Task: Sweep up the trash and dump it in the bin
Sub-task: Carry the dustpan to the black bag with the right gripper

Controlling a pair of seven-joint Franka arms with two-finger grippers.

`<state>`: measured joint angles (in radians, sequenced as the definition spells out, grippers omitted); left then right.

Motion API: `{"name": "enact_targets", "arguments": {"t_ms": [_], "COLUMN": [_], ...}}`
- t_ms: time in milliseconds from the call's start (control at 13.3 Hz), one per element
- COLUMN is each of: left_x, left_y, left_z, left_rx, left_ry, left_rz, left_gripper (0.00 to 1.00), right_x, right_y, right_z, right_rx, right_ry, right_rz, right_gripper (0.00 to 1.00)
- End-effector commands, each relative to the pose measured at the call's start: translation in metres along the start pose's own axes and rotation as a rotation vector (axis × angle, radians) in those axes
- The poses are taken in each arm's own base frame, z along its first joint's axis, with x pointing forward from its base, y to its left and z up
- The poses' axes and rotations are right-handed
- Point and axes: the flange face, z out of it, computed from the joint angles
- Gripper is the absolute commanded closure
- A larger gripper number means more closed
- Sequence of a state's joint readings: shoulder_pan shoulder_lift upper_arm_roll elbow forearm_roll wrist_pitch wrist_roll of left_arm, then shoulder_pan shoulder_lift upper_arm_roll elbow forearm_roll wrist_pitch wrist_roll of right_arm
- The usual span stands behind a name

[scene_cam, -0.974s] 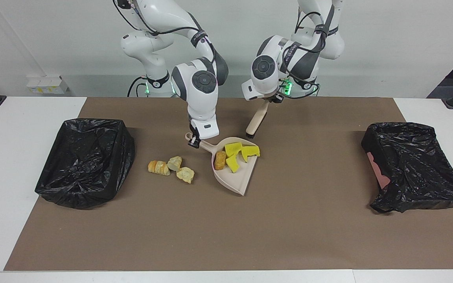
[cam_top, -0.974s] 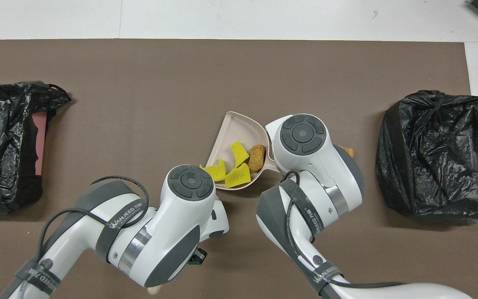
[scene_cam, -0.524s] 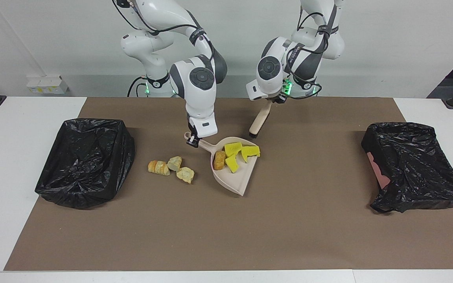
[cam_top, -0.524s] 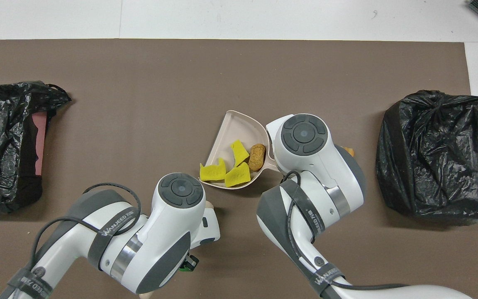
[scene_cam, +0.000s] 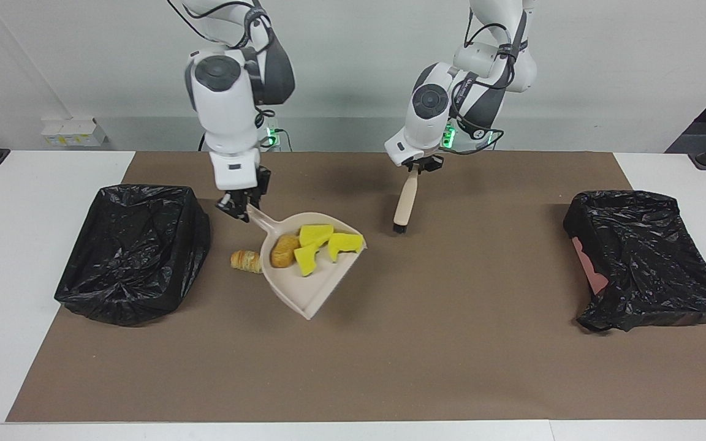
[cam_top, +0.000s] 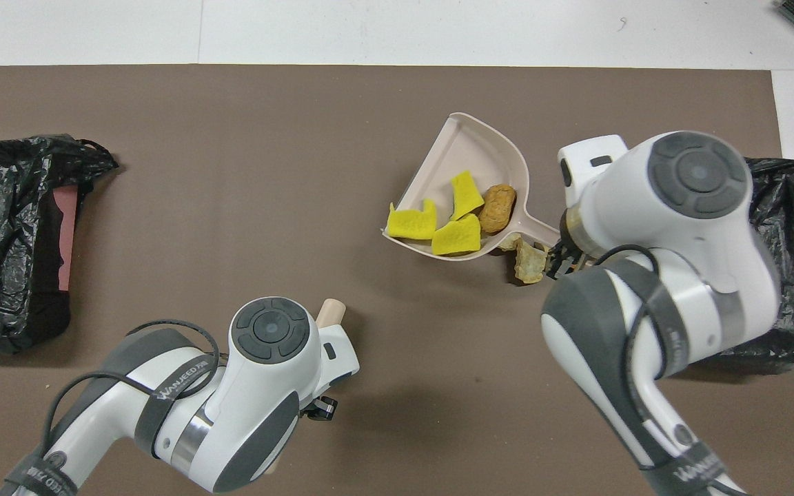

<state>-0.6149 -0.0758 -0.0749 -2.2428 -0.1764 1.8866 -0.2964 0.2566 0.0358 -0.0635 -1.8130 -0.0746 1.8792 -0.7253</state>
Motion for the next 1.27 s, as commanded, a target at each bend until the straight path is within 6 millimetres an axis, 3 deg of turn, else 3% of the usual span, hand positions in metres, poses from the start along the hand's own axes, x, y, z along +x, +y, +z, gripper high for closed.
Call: {"name": "enact_targets", "arguments": {"t_ms": [0,300,599,749,899,1124,1199], "left_x": [-0.011,-0.02,-0.023,-0.022,-0.02,-0.018,-0.015], "left_y": [0.034,0.059,0.064,0.064,0.064,0.061,0.058], "left_z": [0.017,0.035,0.049,0.048,0.051,0.051,0.052], "left_rx": [-0.028,-0.128,-0.137,-0.15,-0.149,-0.15,-0.149], "left_ry": [0.067,0.087,0.104,0.118,0.117,0.118,0.117], "left_rz": [-0.113,-0.225,-0.287,-0.343,-0.347,-0.343,-0.347], "left_gripper": [1.0,1.0,1.0,1.0,0.96,0.41,0.0], "right_x": [-0.061,-0.182,-0.288,-0.315,-0.319,-0.306,-0.302], "right_y": [0.048,0.122,0.167,0.177,0.18,0.182,0.184], "right_z": [-0.01,-0.003,-0.007,-0.01,-0.013,-0.013,-0.013], "right_rx": [0.003,0.019,-0.07,-0.106,-0.126,-0.168,-0.19], "right_ry": [-0.006,-0.025,-0.158,-0.26,-0.381,-0.552,-0.575], "right_rz": [-0.016,-0.14,-0.231,-0.317,-0.378,-0.562,-0.62], "right_gripper": [1.0,1.0,1.0,1.0,1.0,1.0,1.0]}}
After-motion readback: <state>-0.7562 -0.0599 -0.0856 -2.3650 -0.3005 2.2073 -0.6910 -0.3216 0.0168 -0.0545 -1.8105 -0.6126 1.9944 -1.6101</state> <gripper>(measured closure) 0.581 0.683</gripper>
